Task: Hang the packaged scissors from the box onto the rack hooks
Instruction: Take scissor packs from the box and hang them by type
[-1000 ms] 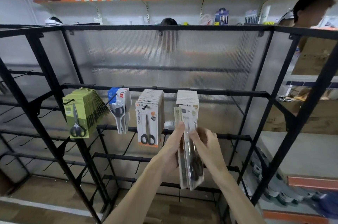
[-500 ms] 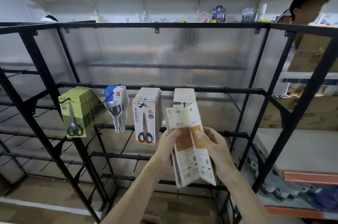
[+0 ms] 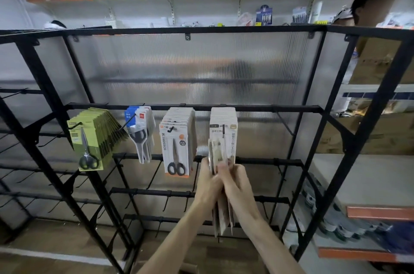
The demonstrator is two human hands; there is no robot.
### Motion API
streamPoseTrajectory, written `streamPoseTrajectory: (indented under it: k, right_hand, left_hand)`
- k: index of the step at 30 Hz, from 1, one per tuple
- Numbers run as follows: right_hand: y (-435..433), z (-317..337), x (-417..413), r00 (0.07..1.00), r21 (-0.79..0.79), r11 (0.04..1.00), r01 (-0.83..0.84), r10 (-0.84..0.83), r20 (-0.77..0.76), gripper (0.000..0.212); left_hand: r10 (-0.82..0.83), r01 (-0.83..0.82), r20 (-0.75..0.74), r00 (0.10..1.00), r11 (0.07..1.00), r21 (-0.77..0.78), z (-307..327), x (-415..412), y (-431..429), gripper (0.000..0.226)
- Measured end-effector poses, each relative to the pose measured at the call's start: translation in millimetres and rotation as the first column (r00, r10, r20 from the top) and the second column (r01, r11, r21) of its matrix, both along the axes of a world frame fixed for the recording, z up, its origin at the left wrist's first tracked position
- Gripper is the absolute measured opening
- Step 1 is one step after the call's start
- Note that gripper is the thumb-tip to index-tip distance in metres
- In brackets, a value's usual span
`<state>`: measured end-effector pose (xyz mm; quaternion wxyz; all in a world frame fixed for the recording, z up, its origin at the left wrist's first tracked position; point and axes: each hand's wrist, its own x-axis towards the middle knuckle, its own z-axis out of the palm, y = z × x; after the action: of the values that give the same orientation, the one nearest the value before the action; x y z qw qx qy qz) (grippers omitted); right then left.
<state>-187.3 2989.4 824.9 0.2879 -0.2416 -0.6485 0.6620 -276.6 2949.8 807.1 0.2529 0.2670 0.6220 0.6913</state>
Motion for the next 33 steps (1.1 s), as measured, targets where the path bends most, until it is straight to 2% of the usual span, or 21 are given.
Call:
streamPoseTrajectory:
  k: [1,4,7,9,10,11,13,18,20,24,28,33]
  right_hand:
    - [3.5,0.1,1.2,0.999,-0.019,0.999,-0.047,0.047,0.005,0.041]
    - [14.8,-0.1,6.0,0.992,0.109,0.990,-0.093,0.082,0.101,0.057]
    - [28.1,-1.5,3.7,0.983,0.008,0.996,-0.084,0.082,0.163,0.088]
    - [35.4,-2.3,3.2,0.959,-0.020,0.994,-0.110,0.112,0.260,0.110]
    - [36.0,-0.2,5.3,0.946,-0.022,0.991,-0.133,0.133,0.295,0.105]
    - [35.4,1.6,6.7,0.944,-0.038,0.989,-0.144,0.149,0.293,0.090]
    - [32.6,0.2,7.5,0.964,-0.070,0.991,-0.115,0.129,0.233,0.068]
    - [37.5,-6.6,9.7,0.996,0.038,0.999,0.029,-0.032,0.084,0.030]
    - [45.0,-8.3,9.4,0.996,0.073,0.995,0.067,-0.071,0.046,0.029]
    - [63.3,-6.5,-2.2,0.980,0.150,0.975,0.165,-0.179,0.085,0.032]
    - [75.8,-1.2,-19.6,0.980,0.181,0.969,0.169,-0.185,0.074,0.028]
    - [84.3,1.8,-45.1,0.973,0.185,0.968,0.171,-0.196,0.122,0.023]
  left_hand:
    - [-0.019,0.019,0.013,1.000,1.000,0.004,-2.4,-4.1,-2.5,0.036]
    - [-0.037,0.038,0.007,0.999,0.999,-0.026,-5.4,-12.7,-10.4,0.042]
    - [-0.067,0.068,0.008,0.998,0.997,-0.045,-5.9,-13.1,-11.2,0.068]
    - [-0.087,0.087,0.007,0.996,0.993,-0.074,-7.1,-13.0,-11.8,0.070]
    - [-0.095,0.095,0.000,0.995,0.992,-0.084,-7.1,-13.3,-12.9,0.062]
    - [-0.091,0.090,-0.011,0.996,0.991,-0.098,-8.3,-14.6,-13.2,0.053]
    - [-0.068,0.065,-0.021,0.997,0.992,-0.103,-8.6,-15.2,-14.5,0.038]
    - [0.054,-0.060,-0.039,0.998,0.987,-0.150,-12.6,-26.8,-20.1,0.033]
    - [0.097,-0.109,-0.073,0.993,0.976,-0.188,-12.4,-33.7,-22.3,0.034]
    - [0.152,-0.173,-0.103,0.983,0.956,-0.239,-8.7,-46.5,-24.3,0.033]
    - [0.166,-0.189,-0.113,0.980,0.951,-0.246,-3.8,-52.5,-26.0,0.027]
    - [0.164,-0.190,-0.123,0.979,0.950,-0.247,-3.0,-54.0,-31.2,0.031]
